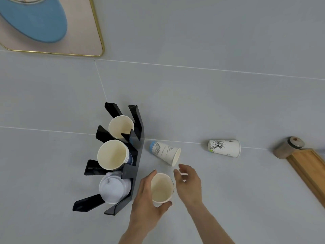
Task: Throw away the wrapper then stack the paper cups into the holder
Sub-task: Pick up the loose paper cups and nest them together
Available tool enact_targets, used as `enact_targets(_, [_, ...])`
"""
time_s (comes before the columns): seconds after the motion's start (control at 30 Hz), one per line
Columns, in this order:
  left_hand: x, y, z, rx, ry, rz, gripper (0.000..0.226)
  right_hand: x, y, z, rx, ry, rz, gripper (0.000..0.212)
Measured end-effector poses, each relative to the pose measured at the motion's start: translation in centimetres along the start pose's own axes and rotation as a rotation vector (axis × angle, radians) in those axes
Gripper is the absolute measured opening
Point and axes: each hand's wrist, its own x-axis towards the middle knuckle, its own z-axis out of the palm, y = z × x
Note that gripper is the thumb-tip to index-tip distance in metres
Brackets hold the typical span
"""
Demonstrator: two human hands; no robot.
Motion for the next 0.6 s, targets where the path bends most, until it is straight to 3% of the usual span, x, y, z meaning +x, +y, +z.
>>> enact_targets(0.13, [0.1,-0.2,0.0,-0.016,0.009,-0.002,0.104,4.1,-0.2,1.1,0.126,-0.14,0.344,0.044])
enact_targets(0.23, [0.3,-0.2,-0.2,-0.018,0.009,0.004,0.104,5.6,-0.8,1.9,0.176,-0.239,0.486,0.058])
enact_targets(0.37, [0.4,-0.4,-0.6,0.004,-0.001,0.02,0.103,6.8,0.0,3.9,0.108,-0.26,0.49,0.043])
enact_targets(0.5, [0.4,-0.5,-0.5,0.005,-0.004,0.024,0.104,6.7,0.3,4.1,0.036,-0.107,0.379,0.014])
enact_targets(0.6, [0.4,-0.4,-0.4,-0.017,0.01,0.002,0.105,6.0,-0.2,2.3,0.18,-0.015,0.282,0.015])
